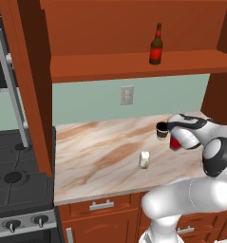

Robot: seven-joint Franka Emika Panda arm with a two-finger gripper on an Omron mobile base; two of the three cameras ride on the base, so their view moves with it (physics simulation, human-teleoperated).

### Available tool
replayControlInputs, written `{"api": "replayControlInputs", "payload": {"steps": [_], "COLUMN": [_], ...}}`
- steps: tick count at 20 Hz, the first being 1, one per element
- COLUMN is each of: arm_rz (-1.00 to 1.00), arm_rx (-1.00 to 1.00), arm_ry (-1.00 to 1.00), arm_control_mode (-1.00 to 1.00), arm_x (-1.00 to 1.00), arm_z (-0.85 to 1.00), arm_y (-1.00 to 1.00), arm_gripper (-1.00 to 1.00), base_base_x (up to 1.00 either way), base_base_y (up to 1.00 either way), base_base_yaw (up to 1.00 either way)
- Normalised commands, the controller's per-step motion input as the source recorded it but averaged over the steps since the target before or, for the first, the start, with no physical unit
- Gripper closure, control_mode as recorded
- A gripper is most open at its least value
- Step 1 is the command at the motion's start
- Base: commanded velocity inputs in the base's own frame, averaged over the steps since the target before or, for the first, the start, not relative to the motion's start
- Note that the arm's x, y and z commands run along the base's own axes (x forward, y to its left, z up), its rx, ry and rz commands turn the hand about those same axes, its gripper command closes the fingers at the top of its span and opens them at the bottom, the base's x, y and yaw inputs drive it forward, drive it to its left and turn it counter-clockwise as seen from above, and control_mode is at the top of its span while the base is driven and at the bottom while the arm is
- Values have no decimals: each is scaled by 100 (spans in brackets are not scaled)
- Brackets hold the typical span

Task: Sort all alcoholic drinks to one cabinet, and non-alcoholic drinks to the other.

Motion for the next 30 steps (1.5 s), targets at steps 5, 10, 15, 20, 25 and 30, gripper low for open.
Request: {"api": "replayControlInputs", "payload": {"steps": [5, 10, 15, 20, 25, 30], "arm_rz": [0, 0, 0, 0, 0, 0], "arm_rx": [0, -2, -8, -13, -12, -9], "arm_ry": [-9, -3, 3, 7, 9, 7], "arm_control_mode": [-100, -100, -100, -100, -100, -100], "arm_x": [0, 0, 0, -7, -23, -37], "arm_z": [24, 32, 32, 39, 48, 48], "arm_y": [-9, -8, -1, 0, 0, -3], "arm_gripper": [100, 100, 100, 100, 100, 100], "base_base_x": [0, 0, 0, 0, 0, 0], "base_base_y": [0, 0, 0, 0, 0, 0], "base_base_yaw": [0, 0, 0, 0, 0, 0]}}
